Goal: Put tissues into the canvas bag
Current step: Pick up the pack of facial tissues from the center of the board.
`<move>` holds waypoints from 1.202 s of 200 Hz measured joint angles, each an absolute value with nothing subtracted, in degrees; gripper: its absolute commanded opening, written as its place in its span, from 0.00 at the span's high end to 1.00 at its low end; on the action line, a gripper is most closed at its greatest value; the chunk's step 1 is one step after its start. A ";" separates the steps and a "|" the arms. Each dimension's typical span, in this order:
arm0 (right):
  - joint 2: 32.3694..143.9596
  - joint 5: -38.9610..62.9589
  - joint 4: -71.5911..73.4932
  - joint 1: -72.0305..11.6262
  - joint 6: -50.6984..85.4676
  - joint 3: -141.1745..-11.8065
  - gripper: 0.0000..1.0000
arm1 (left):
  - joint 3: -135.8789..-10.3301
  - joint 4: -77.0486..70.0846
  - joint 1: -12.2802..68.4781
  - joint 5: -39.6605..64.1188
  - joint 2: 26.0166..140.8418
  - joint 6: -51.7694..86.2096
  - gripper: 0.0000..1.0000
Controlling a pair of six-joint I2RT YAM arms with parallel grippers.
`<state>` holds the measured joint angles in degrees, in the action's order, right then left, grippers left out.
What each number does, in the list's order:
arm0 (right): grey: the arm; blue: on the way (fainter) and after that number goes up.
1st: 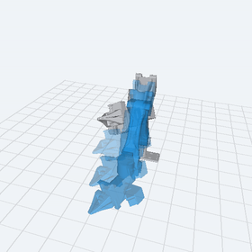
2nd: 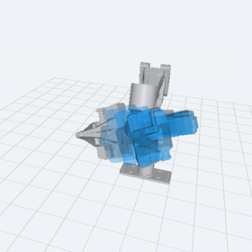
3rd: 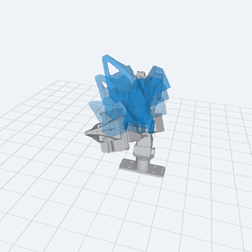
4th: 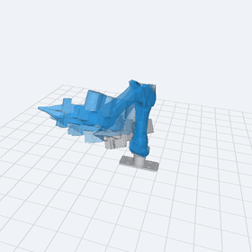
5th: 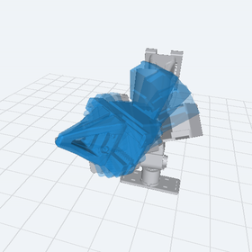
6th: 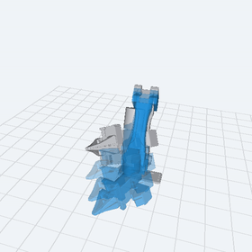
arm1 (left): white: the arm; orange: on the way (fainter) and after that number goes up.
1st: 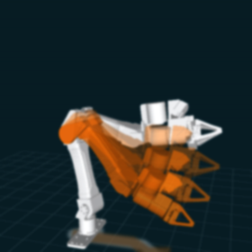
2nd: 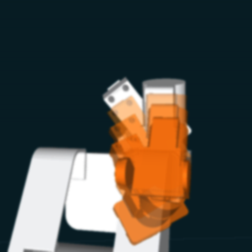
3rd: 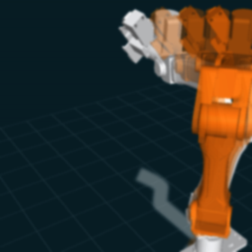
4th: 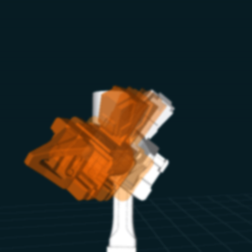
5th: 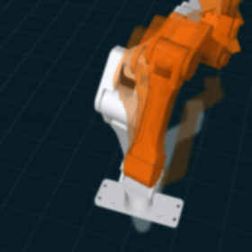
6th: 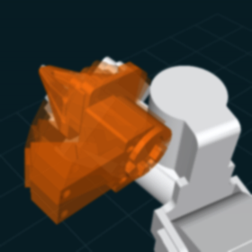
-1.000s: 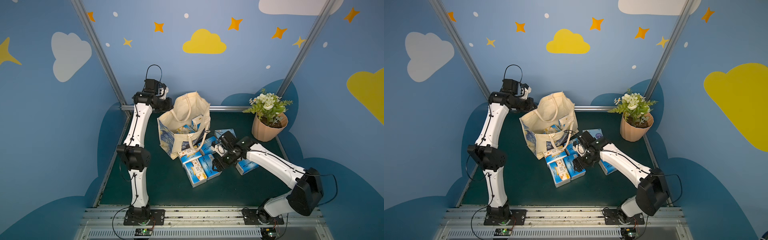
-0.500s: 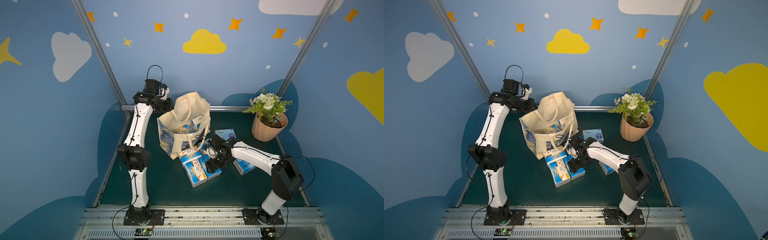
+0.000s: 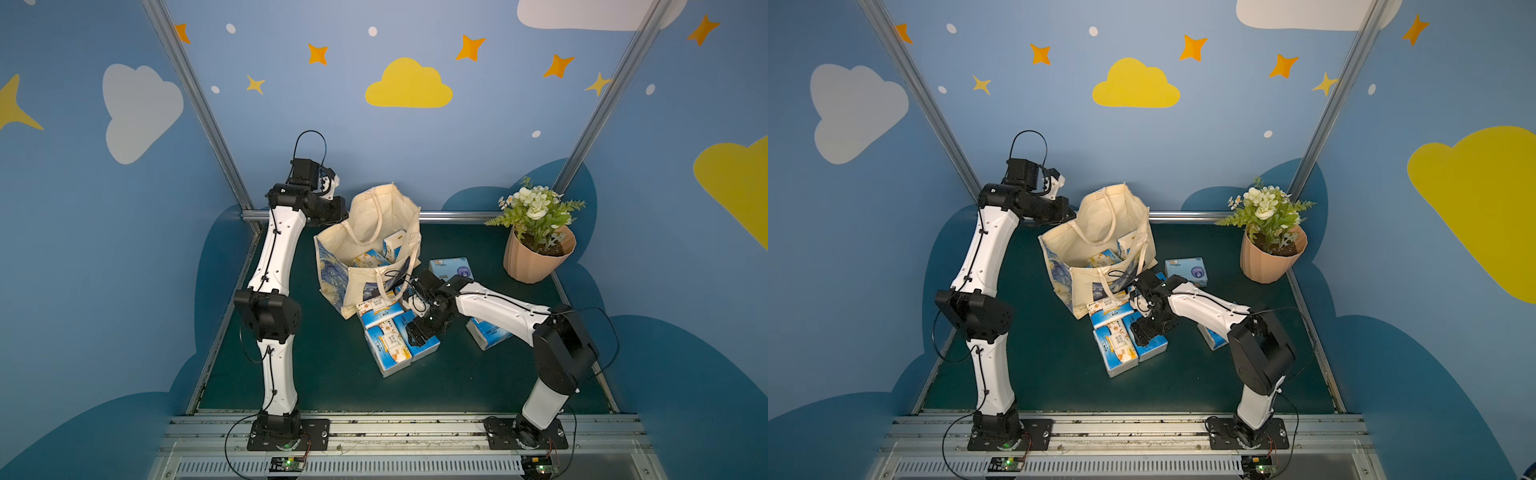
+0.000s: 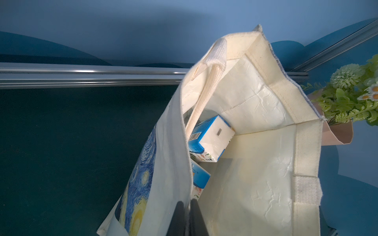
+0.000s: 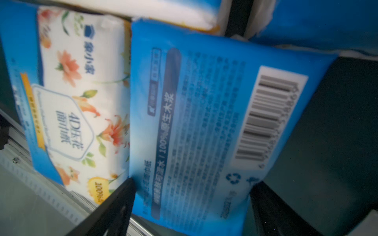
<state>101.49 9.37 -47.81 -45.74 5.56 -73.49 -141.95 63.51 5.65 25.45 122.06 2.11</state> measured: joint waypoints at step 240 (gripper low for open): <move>96.90 8.93 -42.50 -43.88 7.92 -64.66 0.65 | -141.95 63.90 6.02 25.45 122.06 2.15 0.92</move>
